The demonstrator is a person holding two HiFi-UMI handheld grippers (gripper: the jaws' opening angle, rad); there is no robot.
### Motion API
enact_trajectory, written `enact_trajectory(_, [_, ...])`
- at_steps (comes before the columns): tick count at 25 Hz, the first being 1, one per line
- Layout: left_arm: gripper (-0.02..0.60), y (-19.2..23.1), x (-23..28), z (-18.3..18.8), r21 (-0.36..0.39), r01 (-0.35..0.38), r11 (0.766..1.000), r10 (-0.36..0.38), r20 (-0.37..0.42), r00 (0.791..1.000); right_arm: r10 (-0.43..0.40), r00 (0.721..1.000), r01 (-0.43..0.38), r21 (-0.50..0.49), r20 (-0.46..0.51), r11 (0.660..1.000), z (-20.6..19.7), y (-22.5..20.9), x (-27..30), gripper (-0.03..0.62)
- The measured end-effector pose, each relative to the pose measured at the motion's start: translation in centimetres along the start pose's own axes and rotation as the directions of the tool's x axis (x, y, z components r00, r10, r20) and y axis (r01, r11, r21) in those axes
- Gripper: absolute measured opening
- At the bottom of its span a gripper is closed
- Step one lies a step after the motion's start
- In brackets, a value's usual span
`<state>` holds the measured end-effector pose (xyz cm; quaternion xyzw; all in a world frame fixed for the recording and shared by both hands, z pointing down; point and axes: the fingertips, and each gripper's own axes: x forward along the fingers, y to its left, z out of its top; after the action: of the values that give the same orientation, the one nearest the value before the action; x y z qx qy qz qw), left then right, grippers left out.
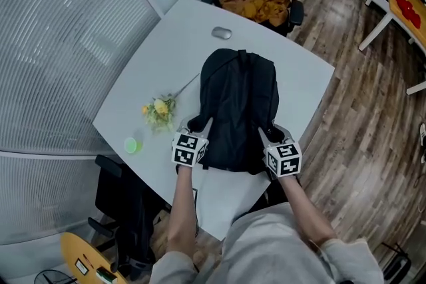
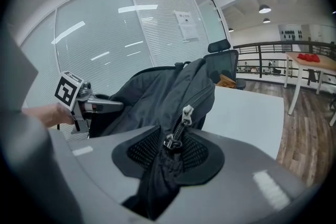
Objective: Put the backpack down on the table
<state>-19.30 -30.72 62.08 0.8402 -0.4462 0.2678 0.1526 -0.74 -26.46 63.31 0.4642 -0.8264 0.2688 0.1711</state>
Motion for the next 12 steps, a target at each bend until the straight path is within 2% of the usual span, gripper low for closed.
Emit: enact_trajectory(12, [0.103,0.0,3.7,-0.2,-0.009,0.021,1.000,-0.022,-0.041,0.999,-0.012,0.999,0.012,0.001,-0.036,1.000,-0.2,-3.0,1.7,0.101])
